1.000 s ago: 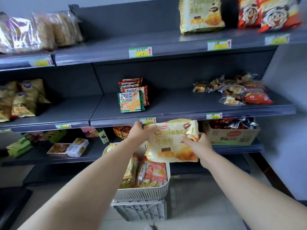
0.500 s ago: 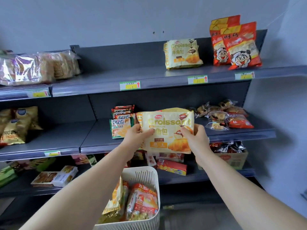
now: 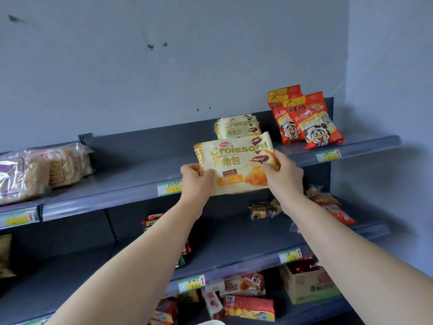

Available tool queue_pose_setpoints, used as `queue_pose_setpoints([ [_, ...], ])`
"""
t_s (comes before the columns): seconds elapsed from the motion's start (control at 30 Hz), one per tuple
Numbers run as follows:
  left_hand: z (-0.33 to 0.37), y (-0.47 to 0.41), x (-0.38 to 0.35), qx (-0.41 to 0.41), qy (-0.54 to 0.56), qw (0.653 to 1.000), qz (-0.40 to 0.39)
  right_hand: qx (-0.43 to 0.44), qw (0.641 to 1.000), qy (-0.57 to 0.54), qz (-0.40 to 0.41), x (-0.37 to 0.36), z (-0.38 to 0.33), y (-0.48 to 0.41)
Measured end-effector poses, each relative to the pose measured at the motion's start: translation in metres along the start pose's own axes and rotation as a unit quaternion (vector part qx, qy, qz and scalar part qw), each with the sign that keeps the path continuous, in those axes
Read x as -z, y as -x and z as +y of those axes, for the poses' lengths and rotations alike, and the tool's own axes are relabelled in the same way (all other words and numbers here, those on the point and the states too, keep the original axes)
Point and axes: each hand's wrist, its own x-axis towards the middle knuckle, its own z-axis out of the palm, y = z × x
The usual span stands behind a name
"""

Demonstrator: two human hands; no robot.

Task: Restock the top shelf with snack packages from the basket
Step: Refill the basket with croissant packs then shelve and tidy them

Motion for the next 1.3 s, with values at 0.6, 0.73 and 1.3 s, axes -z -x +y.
queue_pose_setpoints([
  [0.6,0.029,-0.149,-0.120,-0.048,-0.126,0.989,-0.062,0.001,0.995,-0.078,-0.059,-0.006,0.024,-0.184],
  [0.73,0.016,-0.175,-0.152,-0.001,-0.188,0.982,-0.036,0.041,0.995,-0.004,-0.095,-0.016,0.040,-0.220],
  [1.3,-0.014,-0.171,-0.172,-0.138,-0.431,0.892,0.002,0.195,0.924,0.310,-0.111,-0.053,0.081,-0.214],
])
